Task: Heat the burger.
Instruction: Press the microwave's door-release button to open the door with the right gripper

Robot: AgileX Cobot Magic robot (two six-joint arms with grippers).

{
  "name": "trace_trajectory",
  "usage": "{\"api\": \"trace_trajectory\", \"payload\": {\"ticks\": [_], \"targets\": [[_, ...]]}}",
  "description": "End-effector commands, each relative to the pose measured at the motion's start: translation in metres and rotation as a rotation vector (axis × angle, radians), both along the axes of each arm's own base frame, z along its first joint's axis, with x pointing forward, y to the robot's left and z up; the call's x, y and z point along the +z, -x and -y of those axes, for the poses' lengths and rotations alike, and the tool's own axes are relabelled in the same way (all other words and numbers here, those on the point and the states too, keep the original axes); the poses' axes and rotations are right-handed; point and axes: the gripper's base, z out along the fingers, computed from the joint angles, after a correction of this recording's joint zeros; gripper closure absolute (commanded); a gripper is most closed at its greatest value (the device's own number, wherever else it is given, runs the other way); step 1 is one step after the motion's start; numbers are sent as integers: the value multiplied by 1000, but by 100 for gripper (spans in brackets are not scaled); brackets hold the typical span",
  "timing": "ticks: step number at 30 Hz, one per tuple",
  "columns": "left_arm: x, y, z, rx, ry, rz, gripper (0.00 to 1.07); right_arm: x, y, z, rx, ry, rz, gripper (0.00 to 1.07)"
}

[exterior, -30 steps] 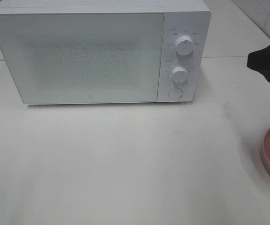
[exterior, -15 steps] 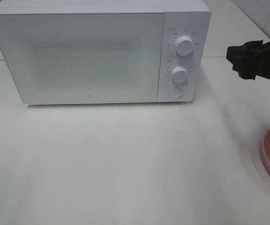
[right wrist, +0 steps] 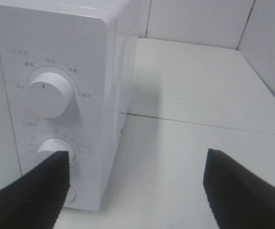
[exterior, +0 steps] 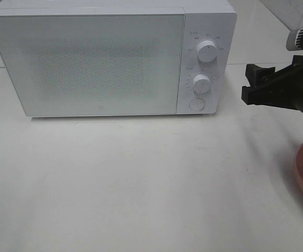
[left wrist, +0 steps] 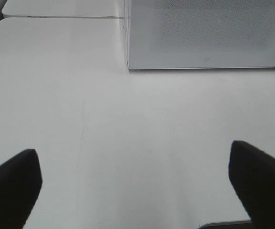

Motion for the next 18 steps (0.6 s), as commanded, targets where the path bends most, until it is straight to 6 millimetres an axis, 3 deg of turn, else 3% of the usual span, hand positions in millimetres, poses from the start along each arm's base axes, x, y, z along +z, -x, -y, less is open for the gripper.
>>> {"api": "trace_trajectory", "payload": {"ticks": [1, 18], "targets": [[0, 3, 1, 2, 10, 29, 7, 0, 0, 1, -77, -14, 41, 32], [0, 3, 1, 2, 10, 29, 7, -26, 3, -42, -20, -8, 141, 32]]}}
